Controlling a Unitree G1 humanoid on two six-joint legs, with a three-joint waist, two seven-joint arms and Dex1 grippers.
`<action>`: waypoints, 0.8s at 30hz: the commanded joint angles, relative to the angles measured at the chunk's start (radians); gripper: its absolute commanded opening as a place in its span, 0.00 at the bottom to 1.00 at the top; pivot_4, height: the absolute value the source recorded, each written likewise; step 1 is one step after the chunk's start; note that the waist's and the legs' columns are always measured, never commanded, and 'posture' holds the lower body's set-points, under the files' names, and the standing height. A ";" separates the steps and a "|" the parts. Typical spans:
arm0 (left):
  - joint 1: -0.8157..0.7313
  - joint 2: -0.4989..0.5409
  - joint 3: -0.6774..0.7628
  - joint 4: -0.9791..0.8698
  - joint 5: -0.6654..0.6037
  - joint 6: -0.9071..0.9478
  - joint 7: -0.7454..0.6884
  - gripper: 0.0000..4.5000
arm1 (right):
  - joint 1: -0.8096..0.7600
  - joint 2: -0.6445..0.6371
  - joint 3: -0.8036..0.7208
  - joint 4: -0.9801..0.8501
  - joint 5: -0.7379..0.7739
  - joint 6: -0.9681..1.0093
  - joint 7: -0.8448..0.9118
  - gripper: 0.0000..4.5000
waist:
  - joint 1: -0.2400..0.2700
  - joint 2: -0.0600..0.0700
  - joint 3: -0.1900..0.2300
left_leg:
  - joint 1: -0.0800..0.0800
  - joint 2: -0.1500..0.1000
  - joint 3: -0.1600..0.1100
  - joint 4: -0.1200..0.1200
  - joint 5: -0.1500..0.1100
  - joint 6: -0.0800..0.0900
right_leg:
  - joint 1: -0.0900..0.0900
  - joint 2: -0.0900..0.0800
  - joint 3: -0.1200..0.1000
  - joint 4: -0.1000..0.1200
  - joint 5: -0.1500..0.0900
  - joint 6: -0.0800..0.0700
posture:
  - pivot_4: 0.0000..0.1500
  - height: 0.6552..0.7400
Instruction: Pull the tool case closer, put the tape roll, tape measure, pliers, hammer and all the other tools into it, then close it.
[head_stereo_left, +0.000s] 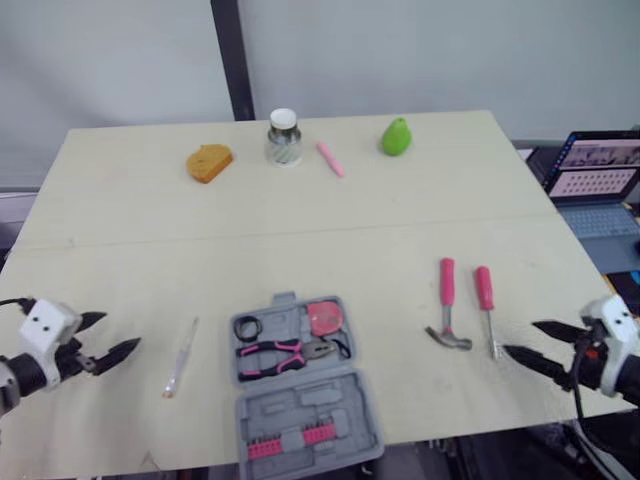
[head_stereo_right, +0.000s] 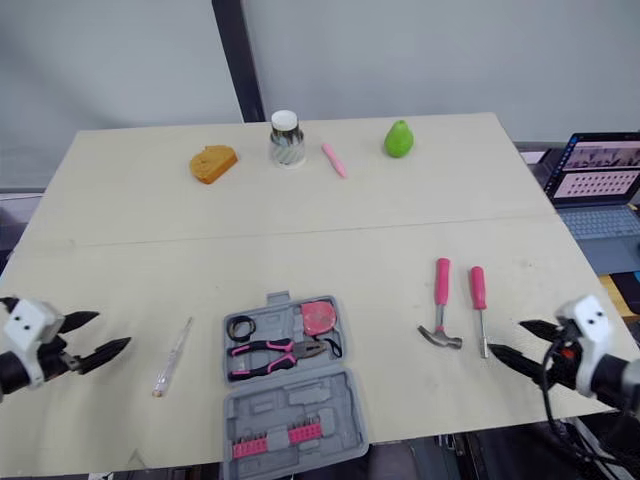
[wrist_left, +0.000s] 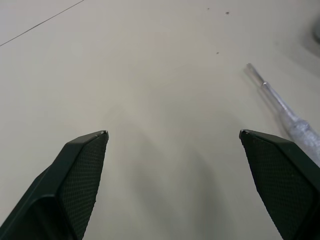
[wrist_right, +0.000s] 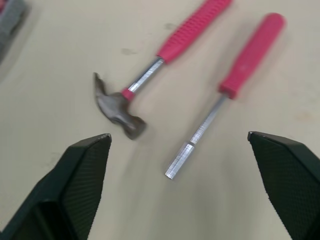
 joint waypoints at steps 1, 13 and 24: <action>0.029 0.025 0.043 0.055 0.009 -0.039 -0.012 1.00 | 0.012 -0.024 -0.060 0.100 -0.018 -0.078 -0.006 0.99 | -0.001 0.000 0.000 | 0.001 0.000 0.001 0.000 0.000 0.000 | 0.000 0.000 0.001 0.000 0.000 0.000 | 1.00 1.00; 0.048 0.009 0.031 0.027 0.004 -0.054 0.002 1.00 | -0.053 -0.019 -0.017 0.262 -0.036 -0.215 -0.023 0.99 | -0.001 0.000 0.000 | 0.006 0.001 0.008 -0.001 -0.002 0.000 | 0.000 0.000 0.006 0.001 0.000 0.000 | 1.00 1.00; 0.030 -0.002 0.014 0.007 0.001 -0.043 0.009 1.00 | -0.066 -0.022 0.001 0.317 -0.031 -0.273 -0.019 0.99 | -0.024 0.009 0.006 | 0.008 -0.008 -0.032 -0.002 0.001 0.003 | 0.032 -0.012 -0.035 -0.010 0.000 0.001 | 1.00 1.00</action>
